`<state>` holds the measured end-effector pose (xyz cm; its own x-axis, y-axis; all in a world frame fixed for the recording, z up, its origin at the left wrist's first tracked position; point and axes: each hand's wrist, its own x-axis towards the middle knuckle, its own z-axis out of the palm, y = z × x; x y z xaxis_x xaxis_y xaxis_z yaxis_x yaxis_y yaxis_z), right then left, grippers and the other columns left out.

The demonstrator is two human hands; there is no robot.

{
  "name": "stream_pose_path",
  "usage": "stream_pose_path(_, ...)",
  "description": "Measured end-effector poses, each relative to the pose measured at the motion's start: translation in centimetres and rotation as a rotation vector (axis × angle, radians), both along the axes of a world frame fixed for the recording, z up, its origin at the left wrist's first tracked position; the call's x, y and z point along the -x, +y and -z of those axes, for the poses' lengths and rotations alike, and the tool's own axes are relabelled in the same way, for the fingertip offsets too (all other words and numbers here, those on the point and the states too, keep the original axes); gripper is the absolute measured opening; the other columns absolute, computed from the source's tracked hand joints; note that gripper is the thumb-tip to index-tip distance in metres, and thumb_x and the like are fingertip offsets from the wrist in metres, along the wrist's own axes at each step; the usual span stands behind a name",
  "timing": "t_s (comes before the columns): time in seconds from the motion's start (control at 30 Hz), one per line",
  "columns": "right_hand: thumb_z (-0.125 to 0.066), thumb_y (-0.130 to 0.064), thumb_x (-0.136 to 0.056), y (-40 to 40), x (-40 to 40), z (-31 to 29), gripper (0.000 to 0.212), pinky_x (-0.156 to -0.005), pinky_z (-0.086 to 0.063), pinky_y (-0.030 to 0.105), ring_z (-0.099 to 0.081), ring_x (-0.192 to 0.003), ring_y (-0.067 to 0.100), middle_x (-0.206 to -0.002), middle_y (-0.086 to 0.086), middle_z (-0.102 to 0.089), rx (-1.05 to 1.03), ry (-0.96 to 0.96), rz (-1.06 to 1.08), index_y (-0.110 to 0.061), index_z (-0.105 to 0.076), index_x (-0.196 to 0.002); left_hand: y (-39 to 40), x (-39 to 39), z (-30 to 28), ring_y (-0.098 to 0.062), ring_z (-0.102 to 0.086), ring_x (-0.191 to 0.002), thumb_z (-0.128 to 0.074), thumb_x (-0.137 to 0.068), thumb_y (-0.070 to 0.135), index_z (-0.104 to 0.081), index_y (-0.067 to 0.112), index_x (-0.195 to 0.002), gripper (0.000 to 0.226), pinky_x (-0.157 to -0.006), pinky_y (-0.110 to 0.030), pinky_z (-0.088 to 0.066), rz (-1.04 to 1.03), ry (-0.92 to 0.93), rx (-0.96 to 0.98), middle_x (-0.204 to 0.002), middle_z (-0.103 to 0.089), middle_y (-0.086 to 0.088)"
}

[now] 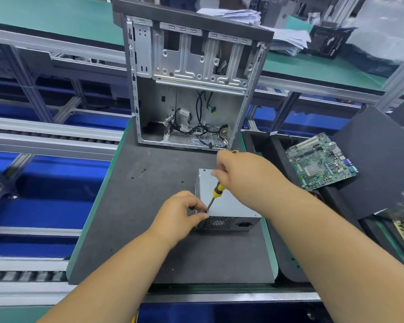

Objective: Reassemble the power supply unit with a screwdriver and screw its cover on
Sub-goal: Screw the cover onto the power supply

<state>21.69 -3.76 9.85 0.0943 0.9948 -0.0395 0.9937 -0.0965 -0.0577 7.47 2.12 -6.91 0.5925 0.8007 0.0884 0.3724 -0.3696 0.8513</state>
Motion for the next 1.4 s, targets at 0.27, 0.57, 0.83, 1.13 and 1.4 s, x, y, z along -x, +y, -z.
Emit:
stream_pose_path(0.27,-0.051,-0.025,-0.097,-0.4,0.2,0.0,0.01,-0.058,-0.03,0.033,-0.046,-0.074,0.016,-0.103,-0.002,-0.049,0.032,0.148,-0.046,-0.021,-0.042,-0.098,0.0,-0.1,0.2,-0.002,-0.056,-0.088,-0.081,-0.077,0.025,-0.072,0.033,-0.078,0.012,-0.073,-0.013,-0.038,-0.004,-0.004,0.028,-0.086,-0.061,0.013)
stream_pose_path(0.57,-0.049,-0.018,-0.095,-0.6,0.3,-0.1,0.023,-0.067,-0.041,0.037,-0.054,-0.084,0.023,-0.104,-0.002,-0.047,0.044,0.238,-0.002,-0.021,-0.039,-0.115,0.0,0.0,0.2,-0.001,-0.055,-0.087,-0.08,-0.077,0.025,-0.071,0.032,-0.077,0.011,-0.072,-0.011,-0.037,-0.001,-0.011,0.044,-0.087,-0.061,0.012)
stream_pose_path(0.83,-0.044,-0.036,-0.098,-0.4,1.0,1.1,0.032,-0.052,-0.03,0.033,-0.046,-0.071,0.019,-0.092,0.0,-0.049,-0.018,0.071,0.053,-0.021,-0.039,-0.125,-0.1,0.1,0.0,-0.001,-0.054,-0.087,-0.081,-0.078,0.025,-0.071,0.032,-0.077,0.011,-0.071,-0.011,-0.038,0.001,-0.019,0.061,-0.088,-0.06,0.01)
stream_pose_path(1.13,-0.035,-0.041,-0.103,0.0,1.1,1.5,0.024,-0.052,-0.029,0.032,-0.047,-0.068,0.026,-0.07,-0.003,-0.04,-0.093,-0.226,0.12,-0.019,-0.041,-0.105,0.2,0.0,-0.2,0.0,-0.054,-0.085,-0.081,-0.076,0.025,-0.072,0.032,-0.076,0.012,-0.069,-0.009,-0.035,0.013,-0.013,0.061,-0.086,-0.061,0.009)
stream_pose_path(1.4,-0.043,-0.051,-0.099,0.0,1.3,0.9,0.033,-0.052,-0.032,0.03,-0.052,-0.071,0.025,-0.074,-0.002,-0.05,-0.064,-0.208,0.165,-0.018,-0.042,-0.1,0.1,0.0,0.2,-0.001,-0.054,-0.085,-0.081,-0.077,0.025,-0.071,0.032,-0.076,0.013,-0.068,-0.007,-0.034,-0.001,-0.027,0.076,-0.086,-0.061,0.009)
